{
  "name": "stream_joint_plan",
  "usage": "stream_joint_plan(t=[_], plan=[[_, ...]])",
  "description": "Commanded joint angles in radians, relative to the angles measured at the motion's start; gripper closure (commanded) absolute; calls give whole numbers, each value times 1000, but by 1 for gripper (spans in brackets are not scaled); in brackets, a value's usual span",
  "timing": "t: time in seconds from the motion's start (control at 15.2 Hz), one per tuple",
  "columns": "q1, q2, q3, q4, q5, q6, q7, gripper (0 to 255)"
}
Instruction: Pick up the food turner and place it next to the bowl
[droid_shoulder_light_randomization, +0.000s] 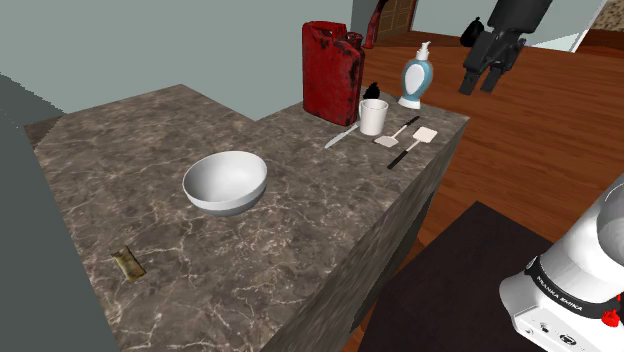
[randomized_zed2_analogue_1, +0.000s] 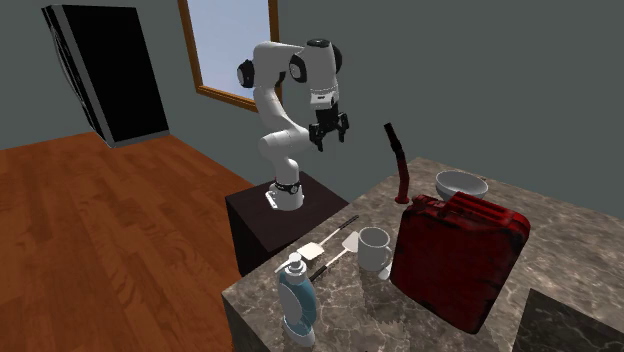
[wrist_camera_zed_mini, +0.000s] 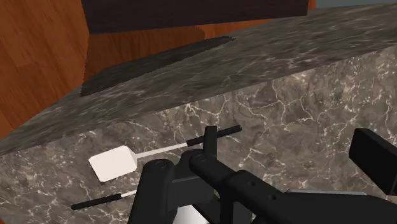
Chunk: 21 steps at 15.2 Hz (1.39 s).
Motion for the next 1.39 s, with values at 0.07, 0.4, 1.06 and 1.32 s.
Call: stream_joint_plan(t=[0.07,0.4,1.06,1.32], plan=[[-16,27,16,-7,8,34,52,0],[-98,178,88,-22,35,194,310,0],[-258,500,171,11,19,457,822,0],[-313,619,175,30,-7,539,1026,0]])
